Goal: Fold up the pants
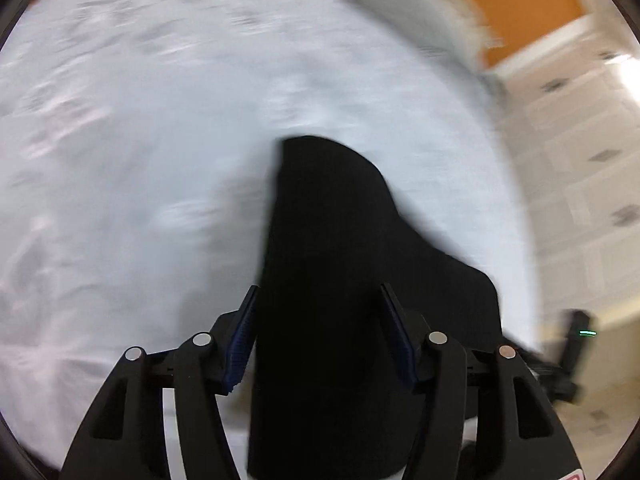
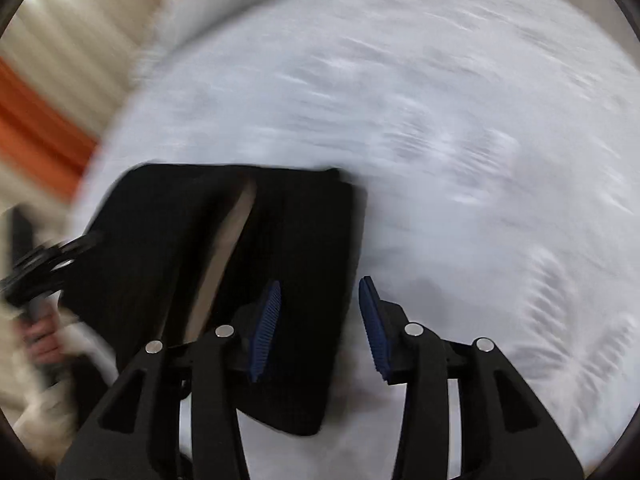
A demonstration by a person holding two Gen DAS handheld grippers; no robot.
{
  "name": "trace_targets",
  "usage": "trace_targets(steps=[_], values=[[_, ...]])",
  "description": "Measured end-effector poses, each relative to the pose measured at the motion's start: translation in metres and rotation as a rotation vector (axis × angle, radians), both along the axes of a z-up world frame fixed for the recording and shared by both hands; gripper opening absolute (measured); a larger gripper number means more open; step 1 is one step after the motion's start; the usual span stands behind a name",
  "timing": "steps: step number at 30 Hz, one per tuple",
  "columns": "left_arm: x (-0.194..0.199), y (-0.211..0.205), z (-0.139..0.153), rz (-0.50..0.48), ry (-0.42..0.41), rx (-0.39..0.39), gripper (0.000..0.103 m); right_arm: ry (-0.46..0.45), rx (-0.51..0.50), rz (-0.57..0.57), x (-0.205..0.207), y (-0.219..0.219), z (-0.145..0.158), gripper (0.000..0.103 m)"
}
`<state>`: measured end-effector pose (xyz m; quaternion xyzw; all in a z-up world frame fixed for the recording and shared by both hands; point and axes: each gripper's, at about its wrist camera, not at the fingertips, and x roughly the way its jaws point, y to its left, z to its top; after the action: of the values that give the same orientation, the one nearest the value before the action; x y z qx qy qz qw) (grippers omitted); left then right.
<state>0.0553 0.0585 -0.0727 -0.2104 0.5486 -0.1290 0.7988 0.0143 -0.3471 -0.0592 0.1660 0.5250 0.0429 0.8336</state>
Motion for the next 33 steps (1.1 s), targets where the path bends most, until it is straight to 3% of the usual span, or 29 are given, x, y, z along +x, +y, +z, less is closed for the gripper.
trace_targets(steps=[2,3,4,5,7,10,12,13,14,15,17,18,20,21,24,25,27,29,30,31,33], values=[[-0.003,0.009,0.001,0.013,-0.018,-0.035,0.056,-0.091,0.106,0.038,-0.007,0.002,0.019,0.045],[-0.006,0.013,0.009,0.022,-0.051,-0.069,0.057,-0.117,0.132,0.067,-0.008,0.006,0.025,0.053],[-0.008,0.014,0.017,0.027,-0.086,-0.085,0.063,-0.142,0.152,0.106,-0.008,0.017,0.030,0.073],[-0.012,0.015,0.030,0.038,-0.146,-0.091,0.070,-0.145,0.157,0.139,-0.005,0.031,0.029,0.081],[-0.018,0.012,0.046,0.044,-0.228,-0.061,0.075,-0.070,0.122,0.211,0.008,0.061,0.012,0.080],[-0.021,-0.012,0.061,0.024,-0.325,0.050,0.075,0.022,0.075,0.231,0.016,0.089,-0.016,0.080],[-0.019,-0.032,0.065,-0.003,-0.376,0.129,0.075,-0.046,0.015,0.249,0.018,0.107,-0.019,0.065],[-0.021,-0.038,0.066,-0.018,-0.393,0.153,0.076,-0.066,0.014,0.267,0.016,0.108,-0.015,0.034],[-0.023,-0.040,0.070,-0.034,-0.407,0.166,0.077,-0.094,0.011,0.248,0.016,0.108,-0.004,0.018],[-0.021,-0.047,0.070,-0.045,-0.419,0.173,0.077,-0.140,0.078,0.245,0.015,0.103,0.013,0.013],[-0.026,-0.053,0.073,-0.046,-0.446,0.177,0.077,-0.238,0.131,0.229,0.009,0.091,0.047,0.011],[-0.030,-0.054,0.077,-0.045,-0.469,0.171,0.077,-0.292,0.101,0.230,0.000,0.086,0.064,0.011],[-0.032,-0.055,0.080,-0.047,-0.495,0.162,0.083,-0.319,0.037,0.206,-0.008,0.075,0.073,0.012],[-0.036,-0.054,0.079,-0.044,-0.500,0.164,0.084,-0.295,0.017,0.186,-0.006,0.068,0.066,0.012],[-0.031,-0.065,0.064,-0.060,-0.465,0.222,0.084,-0.008,-0.052,0.102,0.011,0.042,-0.008,0.014],[-0.028,-0.072,0.057,-0.073,-0.443,0.249,0.084,-0.026,0.002,0.079,0.010,0.033,-0.013,0.018],[-0.025,-0.080,0.048,-0.089,-0.420,0.287,0.084,-0.082,0.034,0.072,0.003,0.027,0.015,0.018],[-0.024,-0.086,0.045,-0.096,-0.422,0.316,0.084,-0.245,0.008,0.063,-0.019,0.026,0.050,0.020],[-0.024,-0.088,0.044,-0.091,-0.427,0.330,0.084,-0.285,0.017,0.081,-0.023,0.028,0.059,0.020],[-0.023,-0.089,0.044,-0.089,-0.430,0.335,0.084,-0.310,0.042,0.114,-0.024,0.034,0.064,0.020],[-0.021,-0.092,0.040,-0.093,-0.424,0.350,0.084,-0.270,0.067,0.155,-0.012,0.049,0.054,0.020]])
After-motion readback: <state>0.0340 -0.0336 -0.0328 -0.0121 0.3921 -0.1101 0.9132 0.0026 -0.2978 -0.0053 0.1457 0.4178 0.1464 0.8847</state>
